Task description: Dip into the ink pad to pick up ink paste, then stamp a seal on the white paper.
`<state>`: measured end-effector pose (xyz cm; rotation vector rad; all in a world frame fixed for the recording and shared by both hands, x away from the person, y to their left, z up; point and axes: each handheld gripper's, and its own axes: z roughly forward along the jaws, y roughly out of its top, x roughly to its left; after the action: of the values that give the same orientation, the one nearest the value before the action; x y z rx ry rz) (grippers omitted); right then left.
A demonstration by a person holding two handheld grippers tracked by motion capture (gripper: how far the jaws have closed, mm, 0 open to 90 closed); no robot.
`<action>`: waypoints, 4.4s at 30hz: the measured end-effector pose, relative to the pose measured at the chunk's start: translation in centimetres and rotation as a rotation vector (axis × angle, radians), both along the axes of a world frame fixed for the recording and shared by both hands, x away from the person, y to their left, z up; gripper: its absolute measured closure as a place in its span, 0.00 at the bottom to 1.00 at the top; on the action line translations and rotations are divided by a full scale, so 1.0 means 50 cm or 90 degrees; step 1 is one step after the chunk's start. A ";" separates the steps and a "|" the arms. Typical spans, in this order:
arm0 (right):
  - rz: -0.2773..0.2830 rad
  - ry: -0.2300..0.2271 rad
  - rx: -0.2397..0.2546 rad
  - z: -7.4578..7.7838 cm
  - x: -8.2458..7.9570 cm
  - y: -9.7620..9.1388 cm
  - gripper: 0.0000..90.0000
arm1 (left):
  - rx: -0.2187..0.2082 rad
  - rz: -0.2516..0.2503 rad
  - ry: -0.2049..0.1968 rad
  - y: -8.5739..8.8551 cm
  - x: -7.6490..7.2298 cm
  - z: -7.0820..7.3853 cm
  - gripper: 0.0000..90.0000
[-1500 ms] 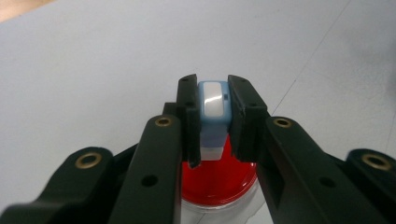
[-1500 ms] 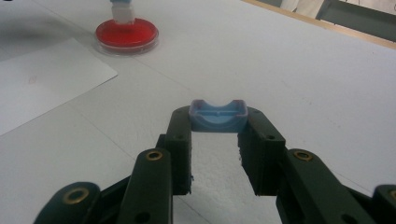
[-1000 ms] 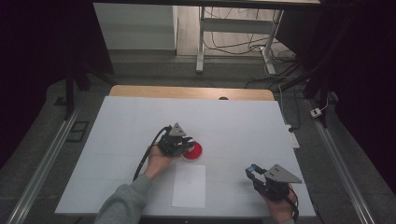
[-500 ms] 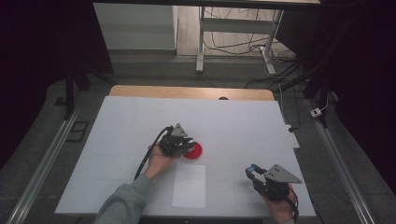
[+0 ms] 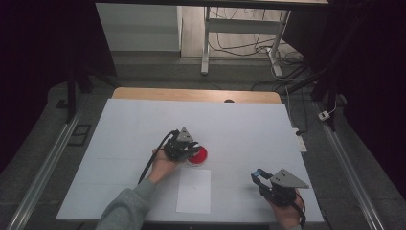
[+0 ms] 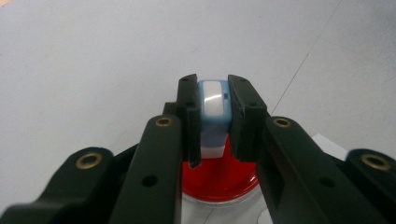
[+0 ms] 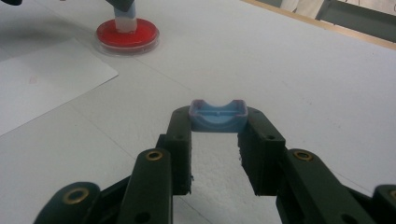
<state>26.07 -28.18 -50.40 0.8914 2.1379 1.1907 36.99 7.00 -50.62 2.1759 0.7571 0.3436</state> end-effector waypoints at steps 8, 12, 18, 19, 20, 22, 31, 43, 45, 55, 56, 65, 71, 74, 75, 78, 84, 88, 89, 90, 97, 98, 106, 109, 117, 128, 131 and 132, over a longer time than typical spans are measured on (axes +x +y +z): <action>-0.003 -0.002 -0.003 0.001 -0.002 0.000 0.72 | -0.013 0.001 0.005 0.007 -0.001 -0.004 0.85; -0.003 -0.002 -0.002 0.002 -0.002 -0.001 0.72 | -0.020 0.003 0.005 0.010 -0.002 -0.006 0.85; -0.001 -0.003 0.000 0.002 -0.002 -0.001 0.72 | -0.028 0.006 0.003 0.012 -0.004 -0.010 0.85; -0.001 -0.002 -0.001 0.002 -0.002 -0.001 0.72 | -0.028 0.006 0.002 0.012 -0.004 -0.010 0.85; -0.001 -0.002 -0.001 0.002 -0.002 -0.001 0.72 | -0.026 0.004 0.001 0.011 -0.004 -0.009 0.85; -0.001 -0.003 -0.001 0.002 -0.002 -0.001 0.72 | -0.020 0.002 0.002 0.009 -0.002 -0.007 0.85; 0.001 -0.001 -0.004 0.000 0.000 0.002 0.72 | -0.001 -0.004 0.012 0.002 0.004 0.001 0.85; 0.001 -0.004 0.000 0.002 -0.002 0.000 0.72 | 0.000 0.002 0.002 0.000 0.000 0.002 0.85; 0.001 -0.003 0.001 0.002 -0.001 0.000 0.72 | -0.014 0.000 -0.009 0.003 -0.002 0.005 0.85; 0.002 -0.003 0.004 0.003 0.000 -0.003 0.72 | -0.056 -0.007 -0.029 -0.001 -0.025 0.039 0.84; 0.002 -0.003 0.004 0.004 0.000 -0.003 0.72 | -0.056 -0.006 -0.028 0.000 -0.025 0.039 0.84; 0.001 -0.003 0.006 0.004 0.000 -0.005 0.72 | -0.090 -0.009 -0.009 0.013 -0.030 0.050 0.84; 0.000 -0.003 0.007 0.004 0.001 -0.006 0.72 | -0.105 -0.010 -0.005 0.018 -0.038 0.058 0.84; 0.000 -0.003 0.006 0.003 0.002 -0.007 0.72 | -0.117 -0.010 0.001 0.024 -0.040 0.061 0.84; -0.001 -0.002 0.007 0.003 0.002 -0.008 0.72 | -0.121 -0.012 0.006 0.026 -0.041 0.062 0.84; -0.001 -0.003 0.010 0.003 0.002 -0.008 0.72 | -0.126 -0.014 0.010 0.029 -0.045 0.065 0.84; -0.002 0.000 0.006 0.002 0.003 -0.008 0.72 | -0.152 -0.020 0.016 0.034 -0.053 0.076 0.84; -0.003 -0.002 0.010 0.002 0.003 -0.008 0.72 | -0.154 -0.022 0.017 0.043 -0.062 0.085 0.84; -0.002 -0.002 0.010 0.002 0.003 -0.008 0.72 | -0.154 -0.022 0.015 0.045 -0.064 0.087 0.84; -0.002 -0.001 0.008 0.002 0.003 -0.008 0.72 | -0.155 -0.020 0.015 0.048 -0.065 0.088 0.84; -0.002 -0.001 0.006 0.001 0.004 -0.006 0.72 | -0.157 -0.028 0.015 0.056 -0.076 0.095 0.84; -0.002 -0.001 0.006 0.002 0.003 -0.007 0.72 | -0.158 -0.030 0.016 0.057 -0.077 0.096 0.84; -0.002 -0.001 0.006 0.002 0.003 -0.007 0.72 | -0.155 -0.046 0.022 0.065 -0.087 0.100 0.84; -0.003 -0.001 0.006 0.002 0.003 -0.008 0.72 | -0.155 -0.048 0.023 0.068 -0.091 0.101 0.84; -0.003 -0.002 0.005 0.002 0.004 -0.007 0.72 | -0.165 -0.056 0.026 0.076 -0.103 0.105 0.84; -0.006 -0.002 0.001 0.001 0.004 -0.006 0.72 | -0.160 -0.066 0.027 0.075 -0.114 0.107 0.84; -0.004 -0.001 0.004 0.001 0.004 -0.006 0.72 | -0.158 -0.069 0.029 0.077 -0.120 0.106 0.84; -0.004 -0.001 0.004 0.000 0.004 -0.006 0.72 | -0.159 -0.069 0.029 0.078 -0.121 0.105 0.84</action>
<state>26.26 -28.48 -50.38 0.8995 2.1302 1.1941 30.92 10.91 -45.36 1.9842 0.6667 0.1356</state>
